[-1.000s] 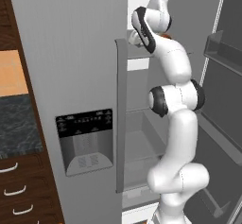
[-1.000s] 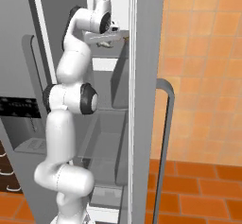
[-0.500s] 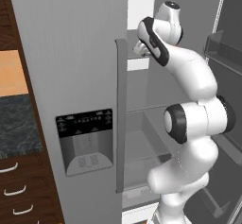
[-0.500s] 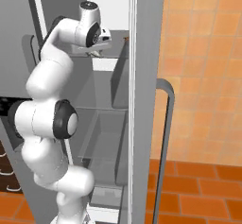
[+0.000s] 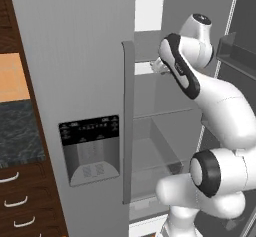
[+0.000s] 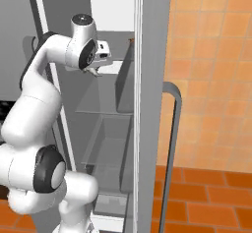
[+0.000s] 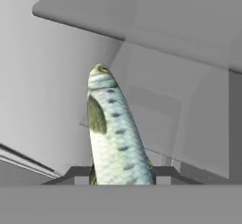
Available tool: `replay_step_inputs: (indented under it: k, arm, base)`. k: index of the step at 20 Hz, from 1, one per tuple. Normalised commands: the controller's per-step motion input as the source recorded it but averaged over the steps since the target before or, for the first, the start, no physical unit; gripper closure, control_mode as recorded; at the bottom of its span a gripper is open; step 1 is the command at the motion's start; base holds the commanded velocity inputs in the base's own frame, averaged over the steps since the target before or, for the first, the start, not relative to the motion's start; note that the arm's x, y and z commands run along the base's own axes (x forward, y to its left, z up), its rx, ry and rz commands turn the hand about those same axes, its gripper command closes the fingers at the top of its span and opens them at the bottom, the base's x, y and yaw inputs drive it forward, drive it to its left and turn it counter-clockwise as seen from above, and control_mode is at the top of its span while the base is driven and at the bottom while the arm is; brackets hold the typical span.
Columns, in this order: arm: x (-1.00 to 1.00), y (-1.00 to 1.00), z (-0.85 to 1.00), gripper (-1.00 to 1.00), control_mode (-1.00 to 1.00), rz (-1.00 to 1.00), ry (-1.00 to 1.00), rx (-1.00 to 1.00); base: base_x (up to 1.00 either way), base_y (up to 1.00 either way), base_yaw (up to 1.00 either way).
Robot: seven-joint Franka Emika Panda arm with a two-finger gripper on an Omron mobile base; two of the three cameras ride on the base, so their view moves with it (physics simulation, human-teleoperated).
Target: Place one bell pepper and one fish in each tupperware on the nearby counter, to pack two identical lunches.
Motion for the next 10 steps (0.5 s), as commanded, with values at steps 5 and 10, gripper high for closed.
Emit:
replay_step_inputs:
  k: [5, 10]
  arm:
    - [-1.00, -0.06, -0.61, 1.00, -1.00, -0.06, 0.09, 0.00]
    - [-0.40, 0.00, -0.33, 1.00, 1.00, -0.02, 0.06, 0.00]
  base:
    - [0.00, 0.00, 0.00]
    - [-0.60, 0.39, 0.04]
